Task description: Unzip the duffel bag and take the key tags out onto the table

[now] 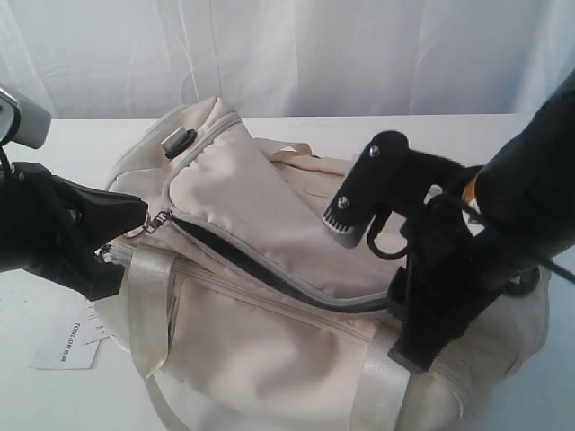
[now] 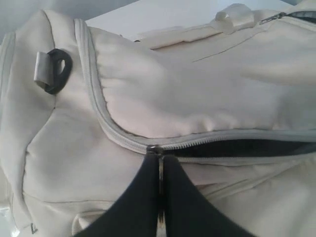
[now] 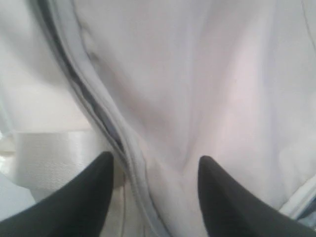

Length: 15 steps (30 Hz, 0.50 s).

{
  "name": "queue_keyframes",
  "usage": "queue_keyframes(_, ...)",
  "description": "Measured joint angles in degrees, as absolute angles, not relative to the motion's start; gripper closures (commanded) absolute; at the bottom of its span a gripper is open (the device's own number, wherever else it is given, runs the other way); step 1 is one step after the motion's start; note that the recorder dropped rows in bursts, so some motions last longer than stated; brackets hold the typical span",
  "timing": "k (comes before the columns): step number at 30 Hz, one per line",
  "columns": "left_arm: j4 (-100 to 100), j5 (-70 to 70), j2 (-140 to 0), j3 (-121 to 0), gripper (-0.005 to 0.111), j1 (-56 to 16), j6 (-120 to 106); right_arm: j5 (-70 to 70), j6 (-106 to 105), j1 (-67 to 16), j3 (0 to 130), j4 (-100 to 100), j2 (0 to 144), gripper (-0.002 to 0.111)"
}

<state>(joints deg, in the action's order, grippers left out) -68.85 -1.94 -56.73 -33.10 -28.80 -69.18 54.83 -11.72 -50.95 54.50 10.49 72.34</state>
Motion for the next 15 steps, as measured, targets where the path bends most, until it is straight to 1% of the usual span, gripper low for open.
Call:
queue_keyframes(4, -68.3, -3.4, -56.7, -33.1, 0.107, -28.8, -69.2, 52.3, -17.8, -50.9, 57.5, 3.3, 68.6, 0.047)
queue_keyframes(8, -67.6, -3.4, -56.7, -33.1, 0.107, -28.8, -69.2, 46.5, -26.7, -50.9, 59.5, -8.3, 67.0, 0.048)
queue_keyframes(11, -66.6, -3.4, -56.7, -33.1, 0.107, -28.8, -69.2, 42.3, -31.4, -51.4, 59.8, -15.2, 68.5, 0.048)
queue_keyframes(15, -66.3, -3.0, -56.7, -33.1, 0.107, -28.8, -69.2, 36.3, -33.5, -54.1, 59.8, -17.2, 73.7, 0.048)
